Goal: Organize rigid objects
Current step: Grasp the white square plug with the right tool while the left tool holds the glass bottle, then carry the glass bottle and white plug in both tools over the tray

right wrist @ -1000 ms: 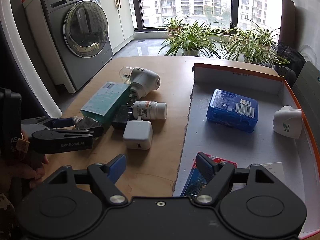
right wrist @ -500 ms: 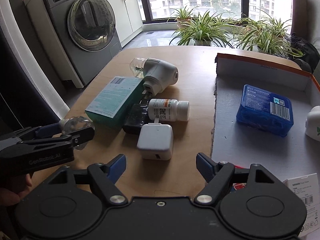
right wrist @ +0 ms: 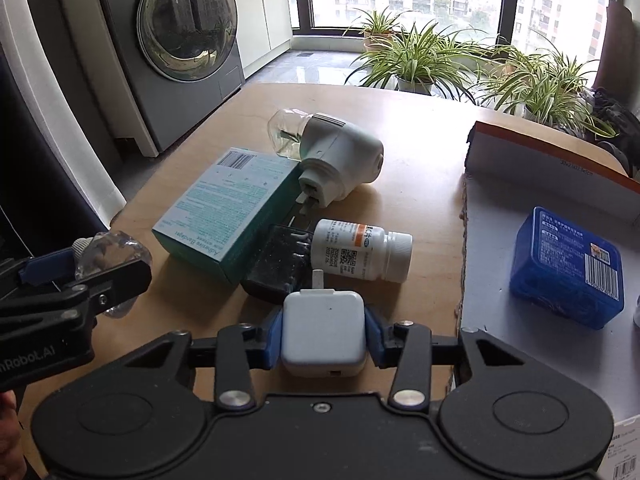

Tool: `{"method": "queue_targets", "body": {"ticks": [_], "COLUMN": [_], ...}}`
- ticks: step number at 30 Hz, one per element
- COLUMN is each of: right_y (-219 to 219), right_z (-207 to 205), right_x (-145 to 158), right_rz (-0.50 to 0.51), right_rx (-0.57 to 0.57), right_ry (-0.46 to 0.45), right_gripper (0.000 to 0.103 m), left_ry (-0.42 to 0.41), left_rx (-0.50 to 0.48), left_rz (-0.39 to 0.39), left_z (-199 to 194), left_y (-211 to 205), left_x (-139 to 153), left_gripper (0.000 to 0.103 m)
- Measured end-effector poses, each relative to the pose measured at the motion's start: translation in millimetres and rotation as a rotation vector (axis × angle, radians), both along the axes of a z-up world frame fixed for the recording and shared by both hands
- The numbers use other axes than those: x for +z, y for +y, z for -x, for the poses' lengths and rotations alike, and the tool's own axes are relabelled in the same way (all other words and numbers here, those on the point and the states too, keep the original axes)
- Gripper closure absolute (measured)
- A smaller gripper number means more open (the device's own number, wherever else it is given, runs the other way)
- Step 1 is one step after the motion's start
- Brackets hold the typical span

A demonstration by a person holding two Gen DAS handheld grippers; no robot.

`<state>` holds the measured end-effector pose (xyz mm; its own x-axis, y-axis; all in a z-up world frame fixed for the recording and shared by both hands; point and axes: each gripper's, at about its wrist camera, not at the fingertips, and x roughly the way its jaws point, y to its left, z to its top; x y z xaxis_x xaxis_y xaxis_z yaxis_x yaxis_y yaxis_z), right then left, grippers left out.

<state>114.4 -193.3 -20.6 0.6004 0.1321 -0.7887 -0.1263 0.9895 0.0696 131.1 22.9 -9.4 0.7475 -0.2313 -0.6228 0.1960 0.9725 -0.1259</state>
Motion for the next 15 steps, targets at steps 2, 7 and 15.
{"method": "queue_targets", "body": {"ticks": [2,7,15], "right_y": [-2,-16,-61], "right_z": [8,36,72], "right_x": [5,23,52], "right_rz": [0.005,0.0,-0.023], "right_rx": [0.002,-0.014,-0.119], "right_ry": [-0.012,-0.059,-0.12], "right_gripper": [0.051,0.051,0.051], "left_ry": [-0.003,-0.002,-0.005], "left_rx": [-0.004,-0.018,-0.078], "left_rz": [0.002,0.031,0.069], "left_z": [1,6,23], "left_y": [-1,-4,-32], "left_x": [0,4,19], "left_gripper": [0.023,0.023,0.023]}}
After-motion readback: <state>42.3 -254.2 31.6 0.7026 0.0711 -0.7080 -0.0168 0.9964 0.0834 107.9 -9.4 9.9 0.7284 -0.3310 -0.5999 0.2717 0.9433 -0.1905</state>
